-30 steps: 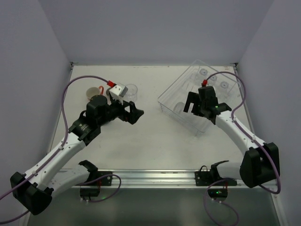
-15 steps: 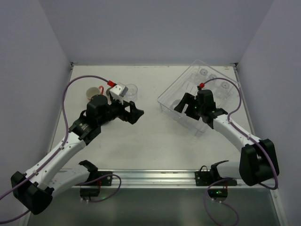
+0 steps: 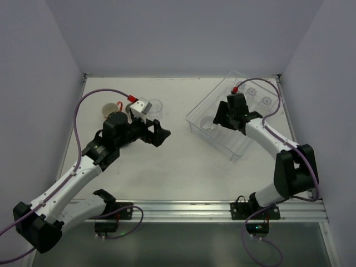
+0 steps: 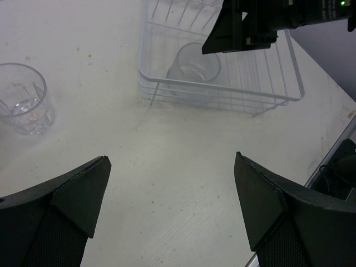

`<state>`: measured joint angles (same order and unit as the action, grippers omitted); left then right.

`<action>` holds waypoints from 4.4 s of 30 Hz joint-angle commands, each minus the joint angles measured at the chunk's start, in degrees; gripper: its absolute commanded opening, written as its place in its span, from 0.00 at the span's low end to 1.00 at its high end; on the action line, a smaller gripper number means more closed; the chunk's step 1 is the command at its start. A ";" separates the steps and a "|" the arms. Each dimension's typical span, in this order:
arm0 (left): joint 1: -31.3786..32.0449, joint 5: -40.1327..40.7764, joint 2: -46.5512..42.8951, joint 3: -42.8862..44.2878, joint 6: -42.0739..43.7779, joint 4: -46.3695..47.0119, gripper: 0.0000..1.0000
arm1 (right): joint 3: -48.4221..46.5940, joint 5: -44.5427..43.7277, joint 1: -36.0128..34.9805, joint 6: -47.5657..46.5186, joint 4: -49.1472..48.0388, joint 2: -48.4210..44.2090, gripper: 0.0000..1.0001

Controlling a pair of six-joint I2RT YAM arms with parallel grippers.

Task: Unload the cups from the dish rack

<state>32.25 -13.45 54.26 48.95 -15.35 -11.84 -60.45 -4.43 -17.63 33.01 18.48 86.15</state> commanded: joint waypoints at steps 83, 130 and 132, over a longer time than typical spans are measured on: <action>25.58 28.30 50.41 48.78 1.64 -10.40 0.45 | 12.63 -4.36 -4.25 -5.77 -7.14 -35.26 0.00; -1.21 34.72 13.24 3.72 -9.60 -4.44 0.00 | 15.79 10.84 -7.86 -1.82 -5.47 -48.01 0.79; -2.97 34.02 14.64 2.39 -10.83 -2.94 0.00 | 16.50 11.80 -7.86 -1.55 -5.91 -46.96 0.79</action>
<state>31.68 22.13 69.10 52.71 -21.50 -23.31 -44.95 4.75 -25.30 30.41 16.21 37.74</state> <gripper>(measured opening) 0.078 0.796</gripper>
